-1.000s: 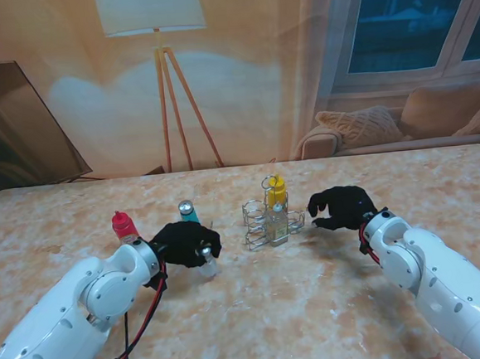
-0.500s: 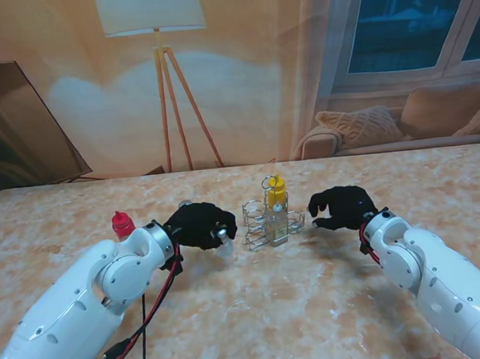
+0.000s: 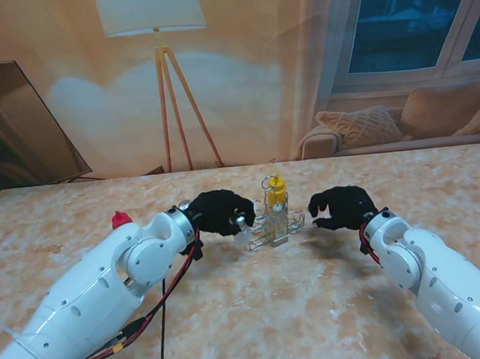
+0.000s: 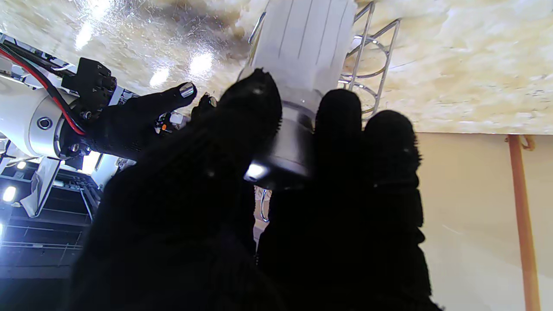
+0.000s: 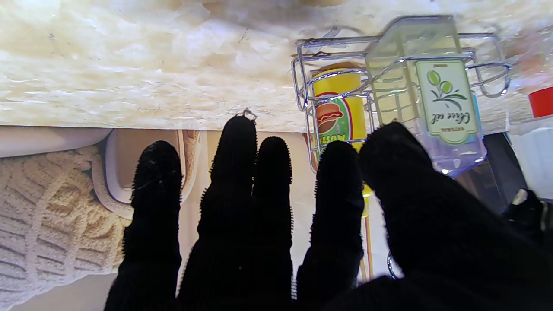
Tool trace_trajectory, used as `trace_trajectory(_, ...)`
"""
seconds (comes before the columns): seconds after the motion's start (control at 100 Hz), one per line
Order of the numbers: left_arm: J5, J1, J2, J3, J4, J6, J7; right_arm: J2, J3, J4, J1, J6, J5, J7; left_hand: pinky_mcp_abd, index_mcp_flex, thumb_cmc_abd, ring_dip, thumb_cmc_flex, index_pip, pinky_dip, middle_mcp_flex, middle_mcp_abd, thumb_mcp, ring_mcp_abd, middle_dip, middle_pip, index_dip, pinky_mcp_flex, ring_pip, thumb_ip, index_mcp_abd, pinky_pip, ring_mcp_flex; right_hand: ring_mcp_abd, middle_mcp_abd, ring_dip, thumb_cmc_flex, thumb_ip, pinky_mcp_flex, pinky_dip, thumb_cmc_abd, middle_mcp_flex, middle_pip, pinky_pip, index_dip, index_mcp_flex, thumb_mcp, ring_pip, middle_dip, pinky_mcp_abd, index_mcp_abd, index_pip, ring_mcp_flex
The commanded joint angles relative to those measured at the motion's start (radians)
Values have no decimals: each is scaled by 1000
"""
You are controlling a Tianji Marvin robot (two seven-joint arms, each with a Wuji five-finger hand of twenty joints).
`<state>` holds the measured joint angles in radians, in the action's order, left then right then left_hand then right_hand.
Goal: Place the seasoning bottles into the rack
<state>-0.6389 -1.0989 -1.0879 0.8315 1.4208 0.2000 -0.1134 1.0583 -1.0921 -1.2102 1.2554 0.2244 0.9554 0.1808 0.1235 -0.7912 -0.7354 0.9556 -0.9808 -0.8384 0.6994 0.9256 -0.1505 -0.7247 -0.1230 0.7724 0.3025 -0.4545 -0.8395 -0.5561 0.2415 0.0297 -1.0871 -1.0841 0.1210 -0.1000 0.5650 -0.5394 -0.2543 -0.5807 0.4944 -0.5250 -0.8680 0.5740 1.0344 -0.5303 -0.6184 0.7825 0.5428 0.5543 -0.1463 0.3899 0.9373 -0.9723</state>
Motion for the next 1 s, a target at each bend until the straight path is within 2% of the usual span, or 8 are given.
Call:
trace_trajectory(0.0, 12, 20, -19, -14, -14, -11, -2, 3, 3, 1, 6, -2, 3, -16, -75, -27, 24, 18, -54, -108, 19, 91, 16, -24, 39, 61, 58, -3, 10, -29, -12, -37, -9, -12, 5, 7, -2, -12, 12, 11, -8, -21, -13, 6, 18, -2, -9, 20, 5, 7, -15, 8, 6, -1)
trace_trajectory(0.46, 58, 94, -68, -130, -124, -48, 96, 3, 3, 1, 7, -5, 3, -17, -80, -16, 31, 21, -45, -121, 22, 83, 17, -29, 44, 65, 65, 1, 14, -30, -9, -36, -7, -9, 4, 8, -2, -11, 12, 9, -8, -22, -13, 6, 19, -2, -8, 20, 6, 7, -14, 9, 5, -2)
trace_trajectory(0.99, 57, 131, -99, -197, -203, -75, 160, 3, 3, 3, 7, -4, 4, -16, -86, -12, 26, 29, -36, -138, 31, 85, 28, -31, 54, 65, 86, 16, 15, -44, -6, -32, -15, -12, 5, 7, -2, -11, 12, 9, -8, -20, -13, 6, 19, -1, -6, 19, 6, 7, -16, 8, 5, -2)
